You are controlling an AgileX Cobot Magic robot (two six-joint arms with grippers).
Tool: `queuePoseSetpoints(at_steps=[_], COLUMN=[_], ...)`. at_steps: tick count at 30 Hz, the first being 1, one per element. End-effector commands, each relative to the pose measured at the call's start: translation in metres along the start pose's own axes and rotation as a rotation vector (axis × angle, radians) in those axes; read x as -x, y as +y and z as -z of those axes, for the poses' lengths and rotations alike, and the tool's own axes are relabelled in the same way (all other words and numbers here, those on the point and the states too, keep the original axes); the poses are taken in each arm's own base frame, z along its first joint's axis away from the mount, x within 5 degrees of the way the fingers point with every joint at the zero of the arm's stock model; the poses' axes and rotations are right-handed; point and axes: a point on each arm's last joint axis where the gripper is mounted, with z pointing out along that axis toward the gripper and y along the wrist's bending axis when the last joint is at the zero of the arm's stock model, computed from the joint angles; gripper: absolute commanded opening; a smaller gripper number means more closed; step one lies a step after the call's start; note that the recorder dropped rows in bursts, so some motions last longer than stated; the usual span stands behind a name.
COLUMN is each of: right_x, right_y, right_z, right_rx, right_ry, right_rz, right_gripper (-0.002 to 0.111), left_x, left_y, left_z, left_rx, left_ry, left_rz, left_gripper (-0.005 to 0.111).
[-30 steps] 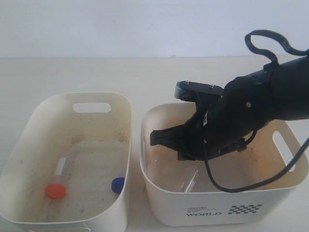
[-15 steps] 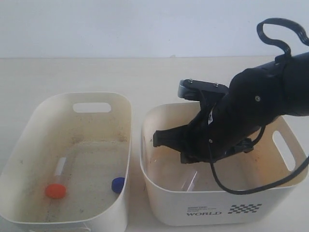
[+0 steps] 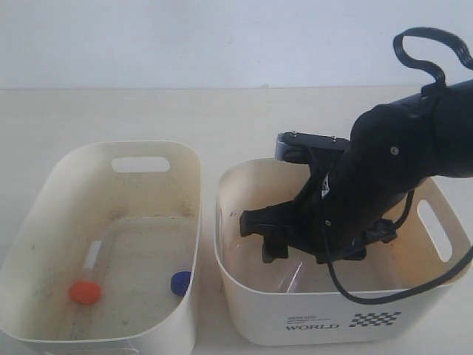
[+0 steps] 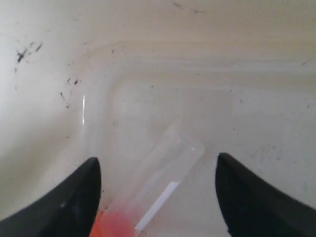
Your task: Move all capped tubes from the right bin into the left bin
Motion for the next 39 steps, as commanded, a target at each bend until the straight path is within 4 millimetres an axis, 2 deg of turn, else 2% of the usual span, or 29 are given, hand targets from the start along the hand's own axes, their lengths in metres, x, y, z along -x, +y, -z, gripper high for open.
queuePoseSetpoints(at_steps=[1,6,14,20,21,26,27,28,29,34,39], right_x=[-0.002,-0.003,-0.009,-0.011,-0.011,-0.012,-0.011,-0.010,-0.010,-0.007,0.000], right_y=[-0.001,-0.001,-0.007,-0.008,-0.009,-0.010,-0.010,-0.009,-0.009,-0.007,-0.003], right_z=[0.002,0.001,-0.036,-0.043,-0.044,-0.053,-0.053,-0.053,-0.053,-0.047,-0.025], right_rx=[-0.004,-0.009,-0.068,-0.081,-0.083,-0.090,-0.087,-0.082,-0.081,-0.062,-0.027], right_ry=[0.014,0.022,0.128,0.146,0.149,0.152,0.147,0.136,0.134,0.097,0.023], right_rz=[-0.005,-0.034,-0.073,-0.073,-0.074,-0.077,-0.076,-0.076,-0.076,-0.058,-0.016], right_gripper=[0.086,0.086,0.086,0.084,0.080,0.027,0.021,0.007,0.000,0.000,0.000], left_x=[0.002,0.002,0.002,0.002,0.002,0.002,0.002,0.002,0.002,0.002,0.002], left_y=[0.000,0.000,0.000,0.000,0.000,0.000,0.000,0.000,0.000,0.000,0.000], left_z=[0.000,0.000,0.000,0.000,0.000,0.000,0.000,0.000,0.000,0.000,0.000], left_rx=[-0.001,-0.001,-0.001,-0.001,-0.001,-0.001,-0.001,-0.001,-0.001,-0.001,-0.001], left_ry=[-0.009,-0.009,-0.009,-0.009,-0.009,-0.009,-0.009,-0.009,-0.009,-0.009,-0.009], left_rz=[0.016,0.016,0.016,0.016,0.016,0.016,0.016,0.016,0.016,0.016,0.016], left_gripper=[0.004,0.004,0.004,0.004,0.004,0.004,0.004,0.004,0.004,0.004,0.004])
